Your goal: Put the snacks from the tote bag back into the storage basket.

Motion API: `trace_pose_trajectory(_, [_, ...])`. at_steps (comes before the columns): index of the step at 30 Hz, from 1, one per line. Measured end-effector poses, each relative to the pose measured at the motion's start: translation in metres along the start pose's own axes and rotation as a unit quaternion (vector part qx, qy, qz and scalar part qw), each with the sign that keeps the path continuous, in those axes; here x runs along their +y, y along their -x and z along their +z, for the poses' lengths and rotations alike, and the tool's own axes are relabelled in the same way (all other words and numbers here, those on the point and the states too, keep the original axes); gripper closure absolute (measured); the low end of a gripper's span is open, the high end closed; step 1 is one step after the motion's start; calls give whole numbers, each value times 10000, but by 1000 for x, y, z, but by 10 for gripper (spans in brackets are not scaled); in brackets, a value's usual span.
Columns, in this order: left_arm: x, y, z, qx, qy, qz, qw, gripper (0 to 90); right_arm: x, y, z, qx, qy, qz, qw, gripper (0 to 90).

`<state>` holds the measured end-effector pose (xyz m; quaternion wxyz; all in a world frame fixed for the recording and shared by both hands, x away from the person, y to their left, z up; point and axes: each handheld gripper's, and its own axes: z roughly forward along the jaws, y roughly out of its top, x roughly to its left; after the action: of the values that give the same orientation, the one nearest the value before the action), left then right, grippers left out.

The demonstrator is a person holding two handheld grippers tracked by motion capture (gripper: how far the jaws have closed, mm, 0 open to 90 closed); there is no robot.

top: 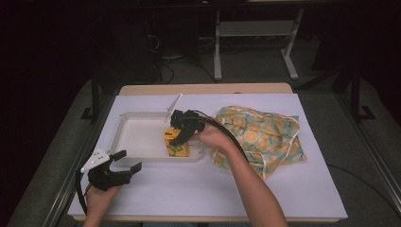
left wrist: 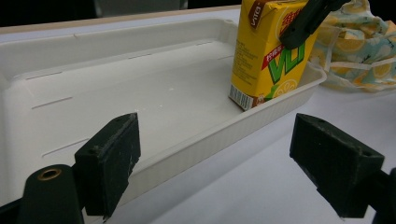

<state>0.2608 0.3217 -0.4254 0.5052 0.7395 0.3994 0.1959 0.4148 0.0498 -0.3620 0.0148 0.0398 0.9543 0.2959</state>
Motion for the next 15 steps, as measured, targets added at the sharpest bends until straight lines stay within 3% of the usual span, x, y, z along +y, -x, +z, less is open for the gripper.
trace_pose_trajectory(15, [0,0,0,6,-21,7,10000,158,-3,-3,0,-20,34,25,10000,482])
